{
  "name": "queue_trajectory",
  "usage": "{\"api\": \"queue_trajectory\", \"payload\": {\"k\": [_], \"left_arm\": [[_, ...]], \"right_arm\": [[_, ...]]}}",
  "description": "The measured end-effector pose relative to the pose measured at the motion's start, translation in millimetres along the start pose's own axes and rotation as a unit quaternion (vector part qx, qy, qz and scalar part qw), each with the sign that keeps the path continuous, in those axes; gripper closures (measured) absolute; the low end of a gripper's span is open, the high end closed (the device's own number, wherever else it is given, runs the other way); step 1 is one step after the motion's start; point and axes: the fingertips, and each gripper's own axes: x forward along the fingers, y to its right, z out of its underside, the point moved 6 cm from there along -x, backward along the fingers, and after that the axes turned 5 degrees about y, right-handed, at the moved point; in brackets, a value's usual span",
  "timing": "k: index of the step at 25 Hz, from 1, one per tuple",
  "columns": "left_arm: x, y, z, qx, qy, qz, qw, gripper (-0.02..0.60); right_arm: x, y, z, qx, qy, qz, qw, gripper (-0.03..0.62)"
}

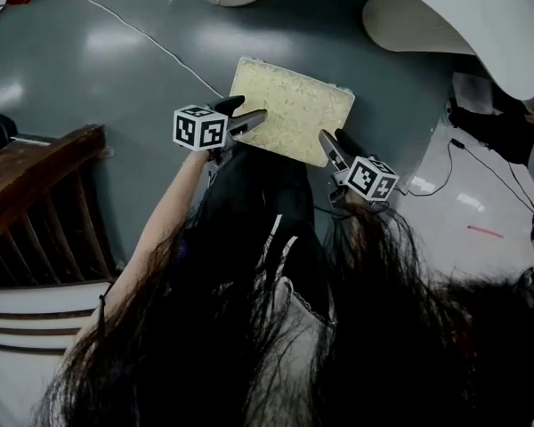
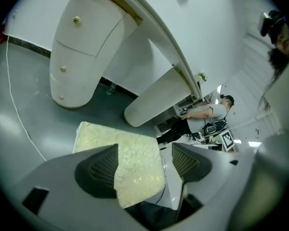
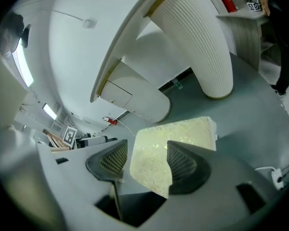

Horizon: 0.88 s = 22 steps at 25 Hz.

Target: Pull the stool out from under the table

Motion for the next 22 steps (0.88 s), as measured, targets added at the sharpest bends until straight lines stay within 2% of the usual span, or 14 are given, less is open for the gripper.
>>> {"api": "queue_trajectory", "payload": {"k": [7,11,18,22], "left_arm": [[-15.5,82.2,-57.1,0.028,0.061,0.028,0.9974,0.256],[-36.5,119.4,-80.0,0.052,0.1,0.04,0.9928,0.307],[-83.0,152.9,-95.4,0.053,0.14,0.039,0.9879,0.405],[-112.7,160.2,-96.4,0.058,0.157,0.033,0.9853,0.426]], "right_arm": [[-10.3,-65.4,-42.3,-0.032,0.004,-0.027,0.999,0.34],[-12.4,-99.6,-59.1,-0.062,0.012,-0.034,0.997,0.407],[-25.2,-145.2,-77.5,-0.103,0.024,-0.041,0.994,0.484],[-36.4,-169.6,-79.0,-0.123,0.031,-0.05,0.991,0.498]]}}
